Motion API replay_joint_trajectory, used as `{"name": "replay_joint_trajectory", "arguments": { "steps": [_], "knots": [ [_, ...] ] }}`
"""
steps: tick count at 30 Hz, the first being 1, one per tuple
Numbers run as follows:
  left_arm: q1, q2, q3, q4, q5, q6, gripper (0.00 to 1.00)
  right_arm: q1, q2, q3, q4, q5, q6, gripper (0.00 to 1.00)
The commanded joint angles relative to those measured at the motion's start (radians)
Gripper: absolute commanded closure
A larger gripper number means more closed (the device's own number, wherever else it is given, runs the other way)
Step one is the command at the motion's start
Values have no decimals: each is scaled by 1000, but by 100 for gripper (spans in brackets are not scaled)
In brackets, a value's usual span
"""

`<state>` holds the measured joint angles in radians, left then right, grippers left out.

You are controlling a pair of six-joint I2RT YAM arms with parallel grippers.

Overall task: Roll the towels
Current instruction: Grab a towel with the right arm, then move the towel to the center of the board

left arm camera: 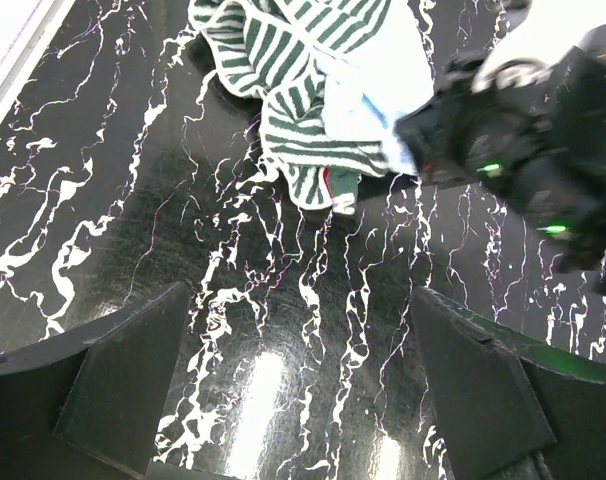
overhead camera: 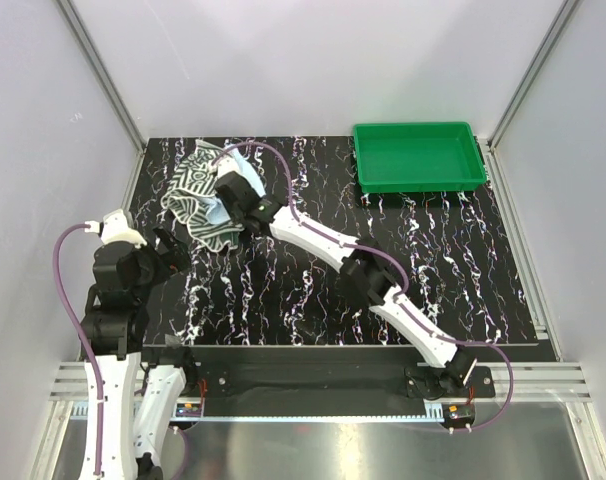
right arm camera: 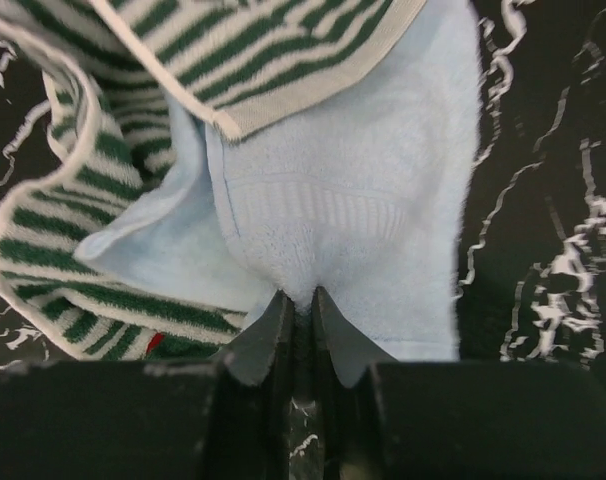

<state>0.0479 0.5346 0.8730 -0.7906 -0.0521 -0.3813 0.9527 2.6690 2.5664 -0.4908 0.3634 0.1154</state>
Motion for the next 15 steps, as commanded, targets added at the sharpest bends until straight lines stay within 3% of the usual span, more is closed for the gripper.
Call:
{"name": "replay_joint_trajectory", "arguments": {
  "steps": [1,3,5,11,14,15],
  "knots": [
    [9,10,-8,54,23,15,1,12,-202,-9,67,66,-59,87],
    [10,13,-8,54,26,16,1,14,-256,-11,70,65,-83,89],
    [12,13,-8,54,26,16,1,17,-293,-5,72,62,-109,100],
    [13,25,-8,53,24,19,1,40,-452,78,21,146,-244,100],
    [15,39,-5,50,21,19,1,77,-650,-96,107,250,-328,100],
    [17,42,-6,51,27,19,1,84,-782,-176,189,273,-336,100]
  ]
}}
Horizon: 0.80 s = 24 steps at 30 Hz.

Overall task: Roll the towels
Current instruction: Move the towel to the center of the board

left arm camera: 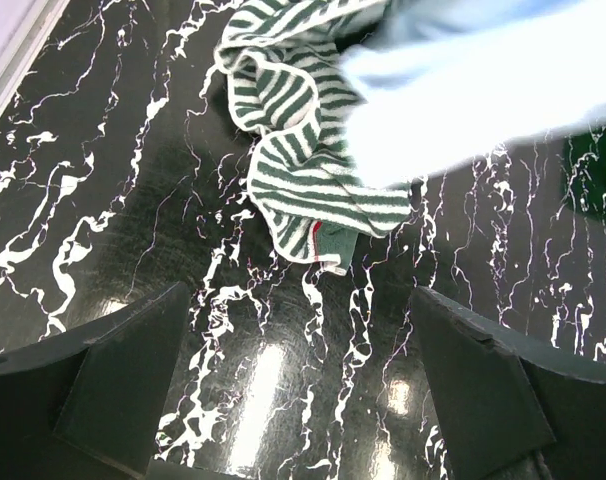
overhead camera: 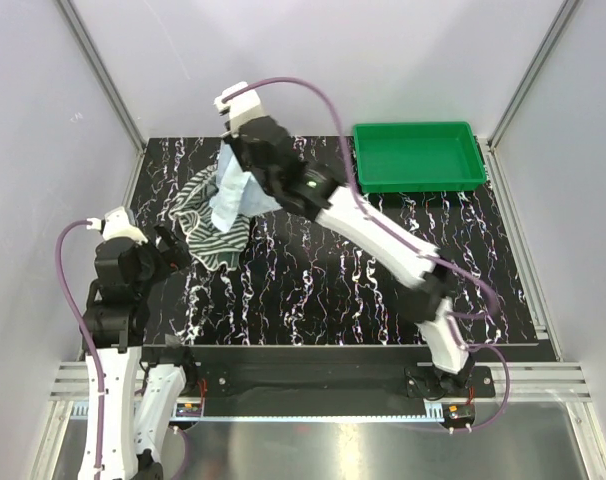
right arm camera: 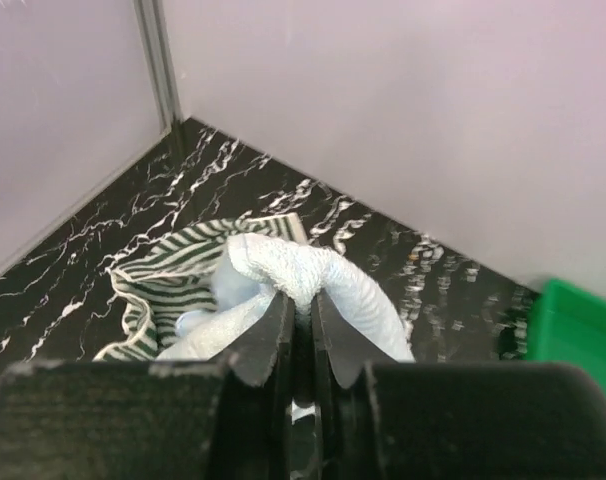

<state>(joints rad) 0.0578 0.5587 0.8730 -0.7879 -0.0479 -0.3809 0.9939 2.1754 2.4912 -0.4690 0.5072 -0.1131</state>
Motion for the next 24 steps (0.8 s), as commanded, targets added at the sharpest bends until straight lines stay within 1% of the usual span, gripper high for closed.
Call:
{"name": "replay_joint_trajectory", "arguments": {
  "steps": [1,2,3,4,5,7,8,9,10,11,12,13,14,15,17,18,19,21,22,24],
  "knots": [
    [7,32,-8,50,25,19,1,45,-349,-229,193,137,-106,100],
    [7,43,-8,53,26,17,1,46,-408,-279,210,152,-103,100],
    [7,58,-8,58,37,16,1,46,-501,-317,216,186,-102,100],
    [7,76,-6,62,43,14,1,46,-541,-378,208,209,-93,100],
    [5,130,1,62,42,13,1,46,-607,-402,185,229,-85,100],
    [2,190,11,70,68,-16,1,46,-661,-497,107,286,-48,100],
    [-4,263,12,79,83,-27,1,46,-714,-537,60,298,-28,100],
    [-27,298,12,104,79,-56,1,48,-738,-625,41,306,-2,100],
    [-47,343,12,119,72,-71,1,48,-762,-668,23,306,57,100],
    [-59,421,14,136,51,-81,1,46,-808,-708,-15,304,93,100],
    [-128,470,26,159,16,-102,1,46,-828,-776,-32,303,137,100],
    [-157,515,37,167,-10,-111,1,46,-850,-804,-48,297,204,100],
    [-197,556,52,176,-35,-133,1,48,-885,-828,-77,289,232,100],
    [-205,651,76,183,-26,-145,1,46,-900,-868,-94,289,257,100],
    [-207,732,95,216,35,-171,6,48,-942,-894,-134,290,317,100],
    [-208,791,101,252,42,-194,10,46,-954,-913,-146,290,334,100],
    [-208,823,115,269,42,-205,12,46,-965,-922,-160,290,364,100],
    [-208,877,136,312,43,-231,13,48,-1006,-955,-184,278,392,100],
    [-208,942,150,322,43,-233,13,46,-1020,-966,-195,277,418,100],
    [-207,1022,219,326,19,-227,13,46,-1055,-994,-224,278,441,100]
  ]
}}
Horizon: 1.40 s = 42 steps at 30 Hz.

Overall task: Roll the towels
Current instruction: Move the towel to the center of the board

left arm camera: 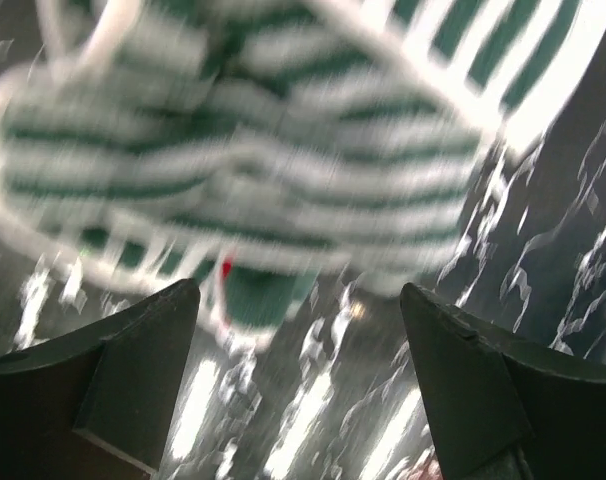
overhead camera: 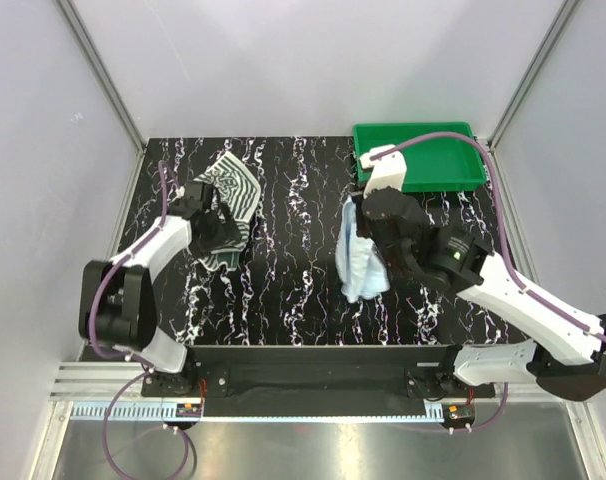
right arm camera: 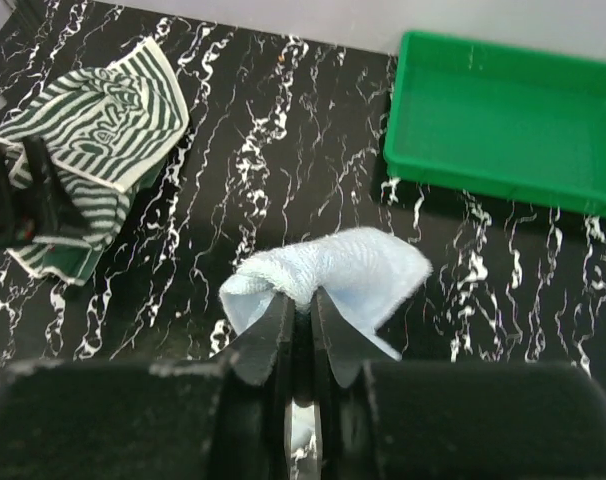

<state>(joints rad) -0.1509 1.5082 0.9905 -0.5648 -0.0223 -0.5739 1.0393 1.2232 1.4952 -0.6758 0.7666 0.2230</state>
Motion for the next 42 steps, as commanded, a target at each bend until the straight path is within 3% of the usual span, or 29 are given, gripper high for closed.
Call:
{"name": "replay_joint_trajectory", "arguments": {
  "steps": [1,8,11,12,16,18,20,21,22,23,24,25,29,33,38,42],
  "knots": [
    [2,111,126,102,-19,-30,13,2,-113,-4,-30,22,127,100],
    [94,559,560,-8,-51,-3,12,2,-152,-41,-97,-16,159,100],
    [184,685,837,-74,2,12,13,1,-172,-47,-108,-96,159,100],
    [203,769,1002,-102,-4,44,12,1,-182,-56,-116,-124,167,100],
    [266,897,1362,-274,-13,98,10,1,-260,-131,-183,-101,260,100],
    [264,774,1305,-247,18,94,6,1,-323,-231,-192,-79,312,99],
    [225,642,1052,-108,15,107,1,2,-350,-279,-224,-79,346,92],
    [208,565,977,-72,10,112,1,1,-350,-306,-247,-67,396,81],
    [188,452,909,-44,7,115,1,1,-343,-311,-273,-58,423,37],
    [156,395,790,-14,15,123,1,2,-318,-312,-359,-20,464,18],
    [119,345,740,-6,7,126,1,2,-306,-302,-417,8,572,6],
    [90,304,684,5,2,131,1,1,-291,-297,-476,25,622,2],
    [-141,82,405,103,-36,187,1,2,-278,-328,-675,59,809,2],
    [-353,27,274,183,10,227,4,2,-335,-358,-686,42,884,7],
    [-611,49,203,259,51,215,6,1,-340,-293,-850,127,1021,12],
    [-714,40,182,322,120,196,1,2,-359,-218,-906,178,1052,13]
  ]
}}
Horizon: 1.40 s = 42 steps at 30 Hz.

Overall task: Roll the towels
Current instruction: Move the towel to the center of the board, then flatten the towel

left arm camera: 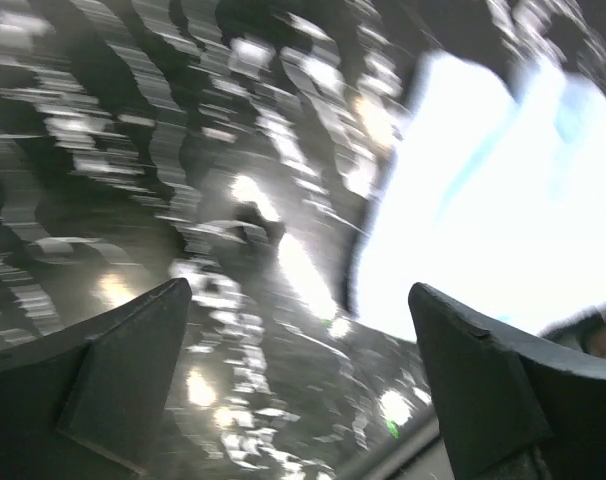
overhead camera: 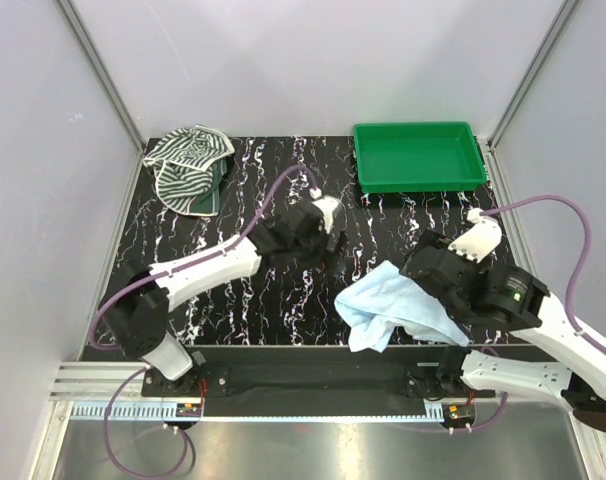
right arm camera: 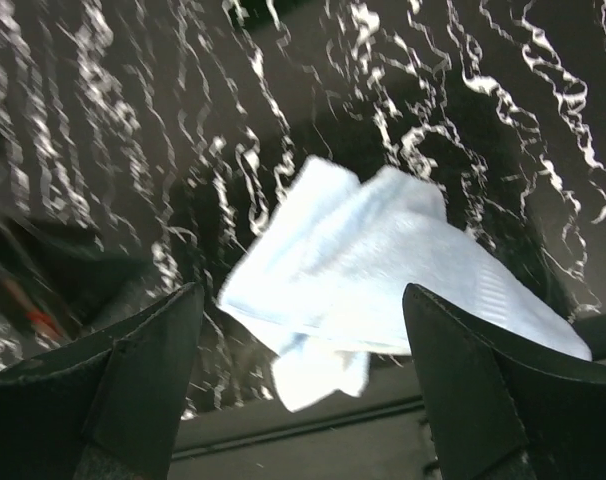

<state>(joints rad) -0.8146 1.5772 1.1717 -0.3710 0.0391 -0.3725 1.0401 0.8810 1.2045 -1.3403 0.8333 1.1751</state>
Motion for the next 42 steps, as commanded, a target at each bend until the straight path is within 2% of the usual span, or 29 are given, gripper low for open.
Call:
{"name": "replay_joint_trajectory", "arguments": {
  "steps": [1,4,6,10,11,14,17,20,27,30,36,37,39,41,42],
  "knots": [
    [-105,-37,-3,154,67,13,1,0,-37,81,-220,118,86,13],
    [-214,-17,9,143,1,112,1,1,-69,101,-178,130,20,12],
    [-248,1,8,124,-28,147,1,0,-71,118,-174,133,-5,12],
    [-262,50,-23,66,-166,38,1,1,-48,133,-186,121,-11,12],
    [-261,70,-33,54,-182,-29,1,1,-47,126,-183,110,-17,12],
    [-262,60,-85,101,-156,-89,2,0,-40,95,-145,90,-40,12],
    [-262,56,-148,158,-146,-80,4,0,-31,73,-106,75,-61,12],
    [-262,86,-150,147,-165,-51,10,0,-13,70,-92,63,-75,12],
    [-262,150,-170,199,-142,-48,12,1,4,55,-66,43,-80,12],
    [-262,181,-161,225,-139,-57,18,1,10,50,-59,35,-80,12],
    [-262,219,-141,257,-128,-55,50,1,15,47,-65,30,-77,12],
    [-262,216,-141,274,-122,-57,64,0,13,44,-66,30,-77,12],
    [-262,213,-139,285,-114,-59,79,0,12,40,-66,32,-78,12],
    [-262,201,-141,305,-94,-55,100,0,9,35,-65,32,-80,12],
    [-262,179,-133,304,-91,-55,100,1,12,35,-60,32,-83,12]
  ]
}}
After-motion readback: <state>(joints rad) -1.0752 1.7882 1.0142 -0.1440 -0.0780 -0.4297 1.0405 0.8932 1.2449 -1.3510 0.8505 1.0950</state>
